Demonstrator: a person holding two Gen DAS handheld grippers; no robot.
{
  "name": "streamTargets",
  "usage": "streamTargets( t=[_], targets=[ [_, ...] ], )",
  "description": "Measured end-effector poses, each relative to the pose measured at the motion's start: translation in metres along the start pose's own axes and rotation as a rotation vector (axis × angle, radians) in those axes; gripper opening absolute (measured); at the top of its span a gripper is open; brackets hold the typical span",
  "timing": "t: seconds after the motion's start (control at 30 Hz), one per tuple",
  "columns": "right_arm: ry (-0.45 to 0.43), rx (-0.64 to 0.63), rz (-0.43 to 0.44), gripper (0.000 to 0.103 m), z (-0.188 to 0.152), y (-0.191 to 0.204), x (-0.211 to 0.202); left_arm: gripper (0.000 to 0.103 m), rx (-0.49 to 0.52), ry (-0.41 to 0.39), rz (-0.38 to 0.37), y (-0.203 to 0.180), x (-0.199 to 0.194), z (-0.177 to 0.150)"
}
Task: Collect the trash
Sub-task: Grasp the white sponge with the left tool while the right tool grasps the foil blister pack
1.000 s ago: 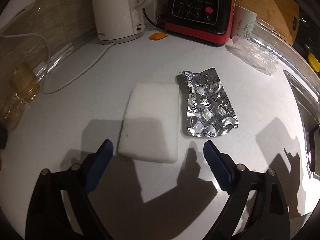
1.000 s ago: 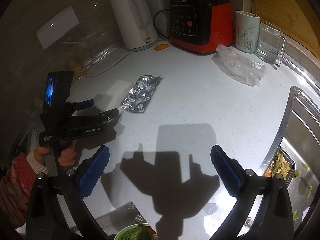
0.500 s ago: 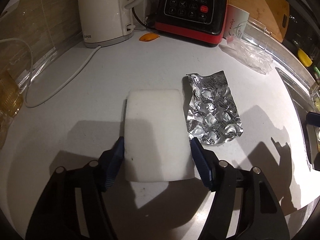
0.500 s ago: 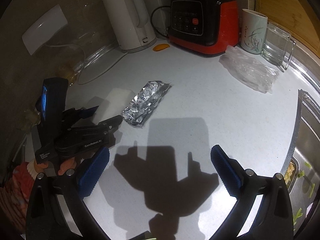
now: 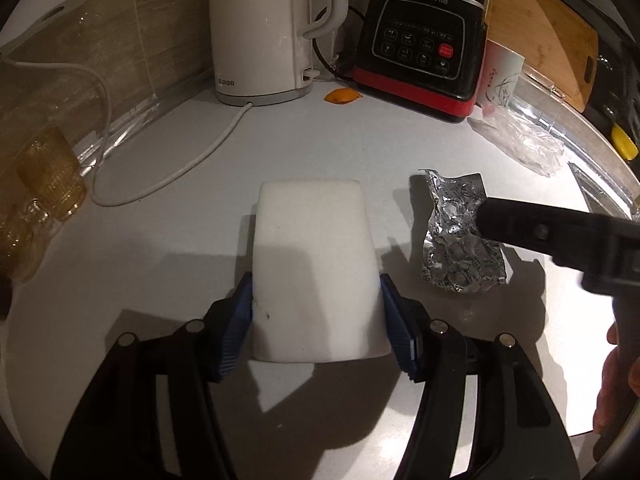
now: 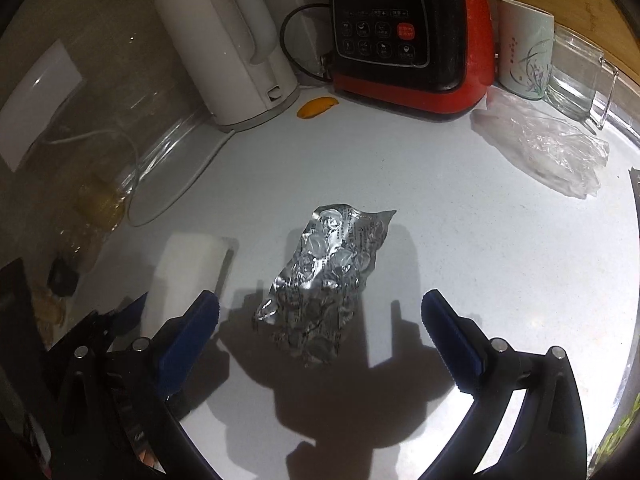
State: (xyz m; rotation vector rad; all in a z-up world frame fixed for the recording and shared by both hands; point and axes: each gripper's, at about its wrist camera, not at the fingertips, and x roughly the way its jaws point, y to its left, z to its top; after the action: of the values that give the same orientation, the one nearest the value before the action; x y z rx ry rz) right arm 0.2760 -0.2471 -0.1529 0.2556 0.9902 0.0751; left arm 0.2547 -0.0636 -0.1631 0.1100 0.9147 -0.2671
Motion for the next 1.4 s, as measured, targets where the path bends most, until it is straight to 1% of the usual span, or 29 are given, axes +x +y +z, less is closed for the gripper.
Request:
streamTargets(
  t=[0.1, 0.33, 0.4, 0.43, 0.5, 0.57, 0.63, 0.83, 0.93, 1.13, 1.27, 1.4],
  targets=[
    [0.0, 0.025, -0.044, 0.1, 0.004, 0.008, 0.016, 0.059, -0.01, -0.005, -0.002, 0.003, -0.004, 0.0],
    [0.01, 0.009, -0.173, 0.1, 0.006, 0.024, 0.044, 0.059, -0.007, 0.003, 0.011, 0.011, -0.001, -0.003],
    [0.016, -0.009, -0.204, 0.095, 0.005, 0.026, 0.05, 0.059, -0.009, 0.005, 0.012, 0.015, -0.001, -0.005],
    [0.023, -0.015, -0.209, 0.088, 0.004, 0.026, 0.053, 0.059, -0.011, 0.004, 0.014, 0.017, -0.001, -0.005],
    [0.023, -0.041, -0.229, 0.082, 0.002, 0.03, 0.058, 0.059, -0.02, 0.005, 0.012, 0.02, -0.001, -0.007],
    [0.02, -0.076, -0.248, 0.071, 0.001, 0.034, 0.059, 0.059, -0.033, 0.008, 0.012, 0.023, -0.001, -0.007],
    [0.02, -0.095, -0.24, 0.063, 0.001, 0.036, 0.058, 0.059, -0.045, 0.01, 0.009, 0.026, -0.001, -0.007],
    [0.034, -0.104, -0.198, 0.058, 0.002, 0.033, 0.053, 0.059, -0.055, 0.002, 0.001, 0.028, -0.006, -0.008],
    [0.034, -0.115, -0.174, 0.055, -0.001, 0.035, 0.044, 0.059, -0.064, -0.002, -0.017, 0.027, -0.011, -0.008],
    [0.038, -0.119, -0.143, 0.054, -0.015, 0.03, 0.019, 0.059, -0.056, -0.003, -0.051, 0.014, -0.024, -0.012],
    [0.031, -0.139, -0.118, 0.054, -0.031, 0.024, -0.01, 0.059, -0.04, -0.007, -0.064, 0.002, -0.041, -0.019],
    [0.008, -0.158, -0.088, 0.054, -0.057, 0.011, -0.064, 0.059, -0.032, 0.006, -0.102, -0.016, -0.069, -0.031]
  ],
)
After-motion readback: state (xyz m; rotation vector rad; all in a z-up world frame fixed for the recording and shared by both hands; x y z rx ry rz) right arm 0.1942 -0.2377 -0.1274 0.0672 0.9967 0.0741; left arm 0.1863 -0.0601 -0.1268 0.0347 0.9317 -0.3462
